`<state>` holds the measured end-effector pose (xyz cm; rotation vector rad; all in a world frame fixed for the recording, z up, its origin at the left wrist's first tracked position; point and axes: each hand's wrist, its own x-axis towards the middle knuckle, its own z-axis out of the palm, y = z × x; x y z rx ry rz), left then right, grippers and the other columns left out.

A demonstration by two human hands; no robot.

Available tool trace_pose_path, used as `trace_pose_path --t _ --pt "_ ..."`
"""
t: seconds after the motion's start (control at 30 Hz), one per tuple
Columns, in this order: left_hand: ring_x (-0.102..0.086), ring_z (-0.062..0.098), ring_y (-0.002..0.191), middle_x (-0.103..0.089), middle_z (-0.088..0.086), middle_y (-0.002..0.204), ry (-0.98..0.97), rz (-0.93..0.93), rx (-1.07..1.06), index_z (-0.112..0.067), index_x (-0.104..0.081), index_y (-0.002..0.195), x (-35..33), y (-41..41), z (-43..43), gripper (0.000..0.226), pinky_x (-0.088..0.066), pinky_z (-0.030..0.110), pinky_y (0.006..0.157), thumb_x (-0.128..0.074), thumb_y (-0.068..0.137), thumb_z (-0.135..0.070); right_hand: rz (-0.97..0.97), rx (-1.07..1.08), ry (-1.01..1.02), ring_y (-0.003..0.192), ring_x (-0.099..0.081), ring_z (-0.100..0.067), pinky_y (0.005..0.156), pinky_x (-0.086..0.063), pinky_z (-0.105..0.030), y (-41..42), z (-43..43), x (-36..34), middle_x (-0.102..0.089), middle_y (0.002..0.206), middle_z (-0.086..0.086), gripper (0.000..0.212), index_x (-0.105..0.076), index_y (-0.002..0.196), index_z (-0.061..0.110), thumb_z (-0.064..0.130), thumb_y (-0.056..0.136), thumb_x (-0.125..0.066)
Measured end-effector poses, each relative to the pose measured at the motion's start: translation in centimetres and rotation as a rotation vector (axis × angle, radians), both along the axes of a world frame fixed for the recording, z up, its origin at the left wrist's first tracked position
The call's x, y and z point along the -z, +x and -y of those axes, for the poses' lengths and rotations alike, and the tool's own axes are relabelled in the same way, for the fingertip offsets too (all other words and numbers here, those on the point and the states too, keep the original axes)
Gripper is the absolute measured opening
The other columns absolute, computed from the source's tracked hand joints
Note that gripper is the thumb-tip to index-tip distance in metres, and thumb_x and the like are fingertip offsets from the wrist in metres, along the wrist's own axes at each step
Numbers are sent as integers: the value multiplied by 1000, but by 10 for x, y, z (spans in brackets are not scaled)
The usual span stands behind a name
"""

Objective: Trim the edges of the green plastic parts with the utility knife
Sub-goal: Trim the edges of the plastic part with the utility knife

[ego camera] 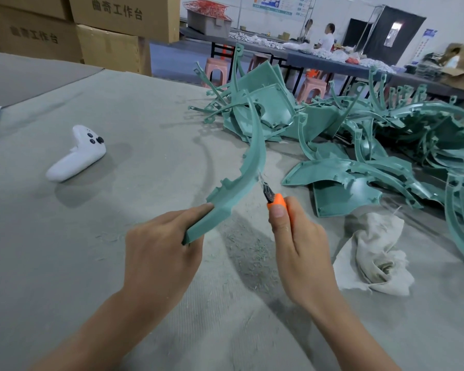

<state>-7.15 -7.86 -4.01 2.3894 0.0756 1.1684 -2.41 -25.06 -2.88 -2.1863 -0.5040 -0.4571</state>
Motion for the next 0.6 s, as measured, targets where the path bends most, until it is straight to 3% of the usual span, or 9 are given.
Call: trace_pose_path --t 0.13,0.27,0.43,0.53,0.6 --pt "-45 16 72 -63 3 56 16 5 73 -10 -77 82 1 -1 0 27 -25 -7 63 -83 62 8 -30 47 12 60 -50 -19 60 -42 -47 9 7 1 -53 62 -2 60 -43 80 17 70 91 -18" --pt "-36 -4 69 -60 -6 56 23 10 159 -10 -78 82 -1 -2 -1 35 -26 -8 60 -86 56 13 -14 79 24 63 -53 -20 62 -44 -48 20 13 -2 -55 64 -4 59 -44 80 16 68 92 -18" --pt "-39 -1 69 -60 -8 57 16 73 133 -11 -77 79 -1 1 0 29 -26 -8 62 -85 61 11 12 75 136 60 -47 -23 60 -43 -54 26 25 -7 -51 66 -7 57 -47 79 16 65 95 -23" --pt "-44 13 73 -57 5 53 -3 104 48 -10 -66 63 -2 1 1 28 -24 -8 59 -85 61 11 78 -31 139 53 -45 -23 51 -39 -51 18 21 -5 -48 62 -7 58 -48 78 14 62 100 -24" --pt "-43 1 73 -54 9 67 -41 127 51 -8 -57 59 -5 2 1 31 -23 -8 57 -84 64 7 101 -79 82 52 -45 -20 50 -36 -43 13 15 -3 -49 60 -5 62 -48 78 13 65 100 -21"
